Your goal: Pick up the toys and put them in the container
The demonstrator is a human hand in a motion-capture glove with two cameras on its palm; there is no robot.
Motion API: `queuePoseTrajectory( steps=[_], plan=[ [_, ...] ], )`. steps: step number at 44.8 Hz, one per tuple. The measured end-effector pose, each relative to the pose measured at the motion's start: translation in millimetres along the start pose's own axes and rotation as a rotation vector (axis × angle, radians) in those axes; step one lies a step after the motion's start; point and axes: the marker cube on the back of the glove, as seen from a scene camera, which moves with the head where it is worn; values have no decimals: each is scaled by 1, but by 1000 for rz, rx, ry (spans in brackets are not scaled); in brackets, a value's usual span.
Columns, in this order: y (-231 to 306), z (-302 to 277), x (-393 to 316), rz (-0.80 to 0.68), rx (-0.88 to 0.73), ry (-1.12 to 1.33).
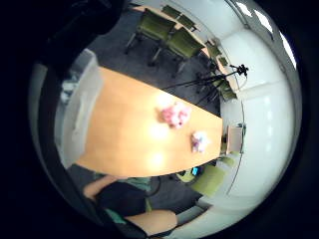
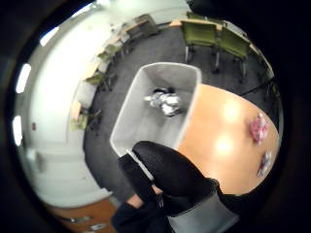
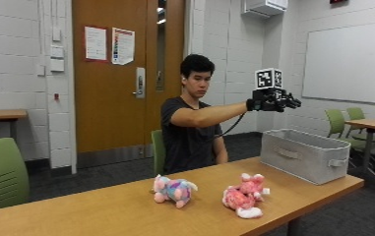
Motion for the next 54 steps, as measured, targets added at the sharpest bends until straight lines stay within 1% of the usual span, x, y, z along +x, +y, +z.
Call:
queuePoseTrajectory(
  steps=[6, 10, 15, 19, 23, 30, 39, 45, 50, 54],
  plan=[
    [6, 6, 85, 100, -9, 36],
    [8, 17, 143, 167, -6, 19],
    [11, 38, 189, 218, -10, 21],
    [13, 66, 220, 253, -23, 12],
    [17, 91, 237, 282, -60, -15],
    [25, 152, 266, 353, -171, -70],
    [41, 217, 285, 424, -313, -68],
    [51, 251, 292, 461, -407, -86],
    [54, 267, 294, 475, -405, -124],
    [52, 273, 291, 479, -373, -95]
  ],
)
